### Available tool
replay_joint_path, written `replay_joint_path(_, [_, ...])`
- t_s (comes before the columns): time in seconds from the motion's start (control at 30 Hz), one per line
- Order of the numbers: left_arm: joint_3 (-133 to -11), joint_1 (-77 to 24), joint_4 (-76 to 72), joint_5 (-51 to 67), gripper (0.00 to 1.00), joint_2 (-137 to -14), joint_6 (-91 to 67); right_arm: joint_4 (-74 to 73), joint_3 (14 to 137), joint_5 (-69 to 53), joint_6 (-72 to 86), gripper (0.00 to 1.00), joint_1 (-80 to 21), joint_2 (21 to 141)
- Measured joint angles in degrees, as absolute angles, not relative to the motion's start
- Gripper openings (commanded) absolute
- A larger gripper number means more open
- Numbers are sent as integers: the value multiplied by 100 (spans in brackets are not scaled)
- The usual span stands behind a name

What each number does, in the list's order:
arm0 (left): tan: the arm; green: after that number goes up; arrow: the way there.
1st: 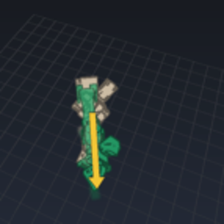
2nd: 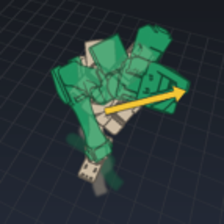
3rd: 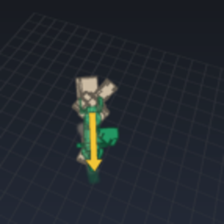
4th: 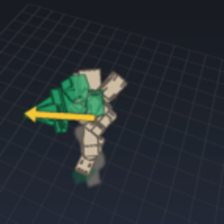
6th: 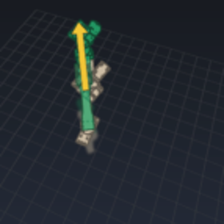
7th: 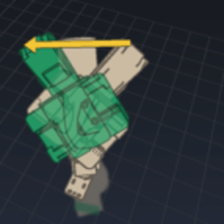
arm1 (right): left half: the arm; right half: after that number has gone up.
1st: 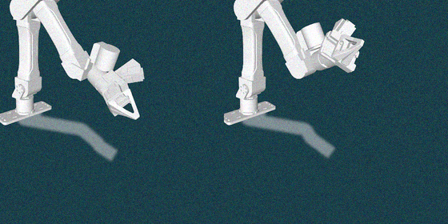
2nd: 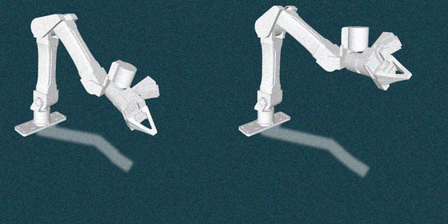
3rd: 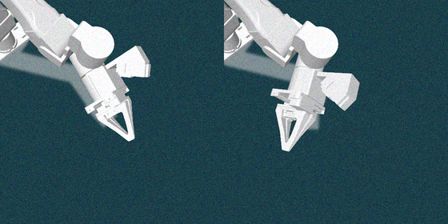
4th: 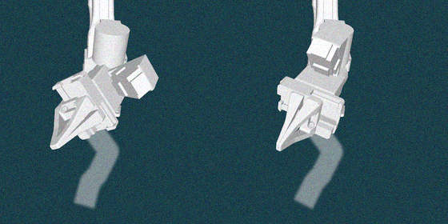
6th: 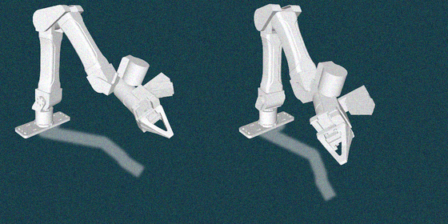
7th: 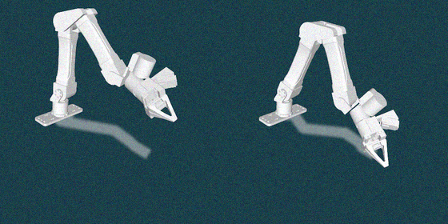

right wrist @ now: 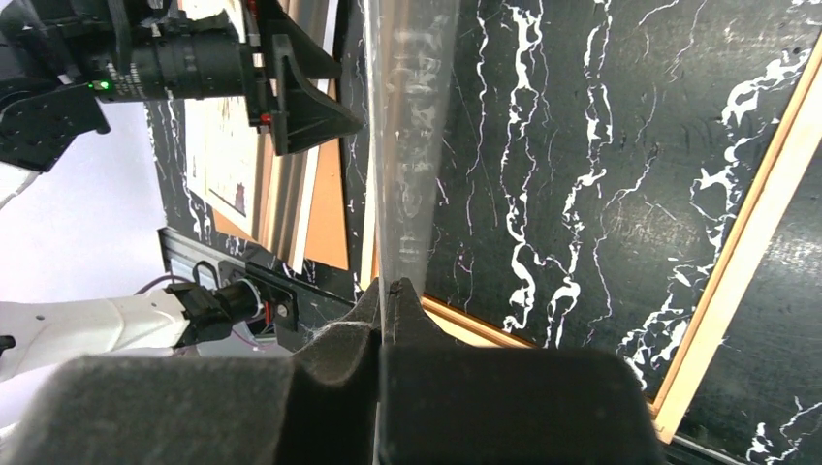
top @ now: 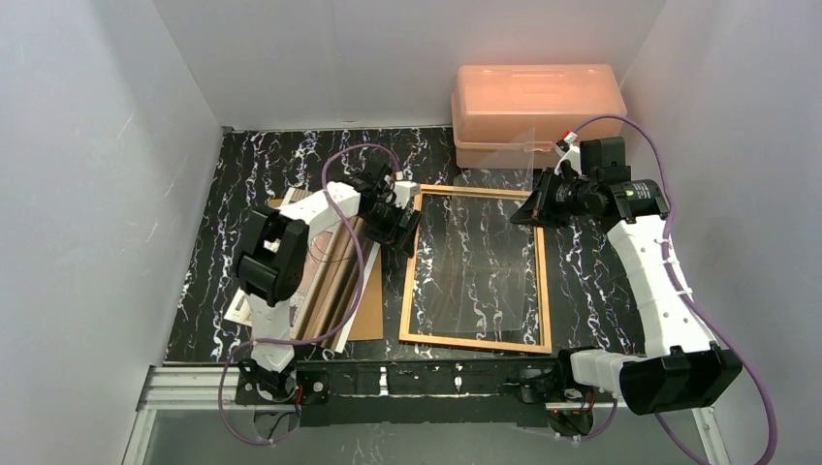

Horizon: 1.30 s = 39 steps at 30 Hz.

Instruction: Put the photo into the frame

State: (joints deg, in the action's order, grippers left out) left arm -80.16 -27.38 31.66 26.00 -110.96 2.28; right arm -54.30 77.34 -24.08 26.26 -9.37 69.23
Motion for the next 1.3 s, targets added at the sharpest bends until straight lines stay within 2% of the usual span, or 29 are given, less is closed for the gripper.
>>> replay_joint_path(0.23, [-8154, -2985, 2980, 2473, 81, -11445, 84, -5535, 7832, -2333, 2541, 1, -934, 6925])
replay_joint_path(0.43, [-8184, -3052, 2897, 2167, 65, -11498, 58, -5428, 7769, -2512, 2626, 1, -934, 6925])
replay_joint_path(0.57, [-8101, -3068, 2746, 1879, 60, -11478, 16, -5269, 7682, -2659, 2724, 1, -934, 6925])
replay_joint_path(0.87, [-7765, -3072, 2392, 1844, 58, -11292, -224, -5054, 7531, -2808, 2856, 1, -934, 6923])
replay_joint_path(1.3, [-7419, -2987, 2244, 1579, 48, -11008, -357, -4733, 7367, -2974, 3030, 1, -934, 6919])
